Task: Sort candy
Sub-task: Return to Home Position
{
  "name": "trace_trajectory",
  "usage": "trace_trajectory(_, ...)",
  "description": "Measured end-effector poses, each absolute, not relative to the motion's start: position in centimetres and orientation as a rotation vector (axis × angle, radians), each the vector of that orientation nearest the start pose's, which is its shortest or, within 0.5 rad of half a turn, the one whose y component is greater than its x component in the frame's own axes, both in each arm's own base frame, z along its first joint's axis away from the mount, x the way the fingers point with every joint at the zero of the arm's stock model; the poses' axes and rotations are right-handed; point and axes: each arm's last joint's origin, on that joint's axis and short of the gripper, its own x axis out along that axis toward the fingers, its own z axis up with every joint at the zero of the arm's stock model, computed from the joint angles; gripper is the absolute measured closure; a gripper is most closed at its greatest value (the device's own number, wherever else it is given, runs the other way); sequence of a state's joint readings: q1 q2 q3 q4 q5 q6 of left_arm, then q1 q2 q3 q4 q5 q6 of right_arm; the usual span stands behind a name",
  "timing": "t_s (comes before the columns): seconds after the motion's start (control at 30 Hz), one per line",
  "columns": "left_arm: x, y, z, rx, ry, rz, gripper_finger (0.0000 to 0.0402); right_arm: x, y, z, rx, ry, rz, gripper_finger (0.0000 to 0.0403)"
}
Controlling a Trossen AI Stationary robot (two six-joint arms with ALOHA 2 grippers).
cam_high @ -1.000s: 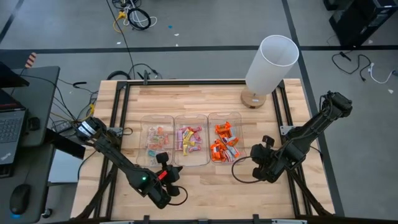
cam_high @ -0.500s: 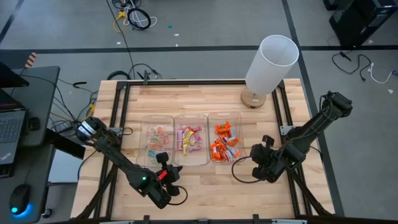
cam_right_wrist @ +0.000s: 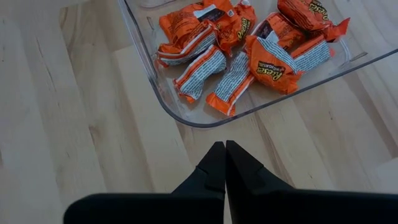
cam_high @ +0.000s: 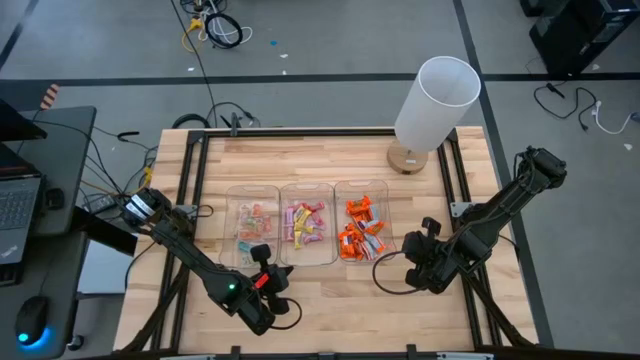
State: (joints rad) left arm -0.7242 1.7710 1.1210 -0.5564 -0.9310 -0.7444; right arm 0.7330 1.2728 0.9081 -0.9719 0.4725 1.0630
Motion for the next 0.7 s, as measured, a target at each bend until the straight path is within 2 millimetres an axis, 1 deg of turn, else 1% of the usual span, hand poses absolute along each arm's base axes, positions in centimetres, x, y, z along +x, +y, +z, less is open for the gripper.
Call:
trace_trajectory(0.17,26.7,-20.5,18.3,0.178,0.663,0.447,0.0402,16.8,13.4,23.3,0.192,1.037,-0.36,0.0403)
trace_trajectory(0.27,26.7,-21.1,19.0,0.182,0.653,0.426,0.0402,16.8,13.4,23.3,0.195,1.052,-0.348,0.0403)
trace_trajectory(0.37,26.7,-22.5,20.5,0.209,0.632,0.371,0.0402,16.7,13.5,23.3,0.206,1.073,-0.333,0.0403)
trace_trajectory(0.47,26.7,-23.9,22.4,0.252,0.612,0.311,0.0402,16.7,13.7,23.8,0.206,1.071,-0.32,0.0403)
trace_trajectory(0.6,26.3,-25.3,25.0,0.307,0.597,0.265,0.0402,16.8,14.4,25.1,0.202,1.046,-0.265,0.0403)
trace_trajectory(0.7,25.8,-26.1,26.9,0.367,0.575,0.252,0.0402,16.8,15.1,26.4,0.174,0.986,-0.229,0.0403)
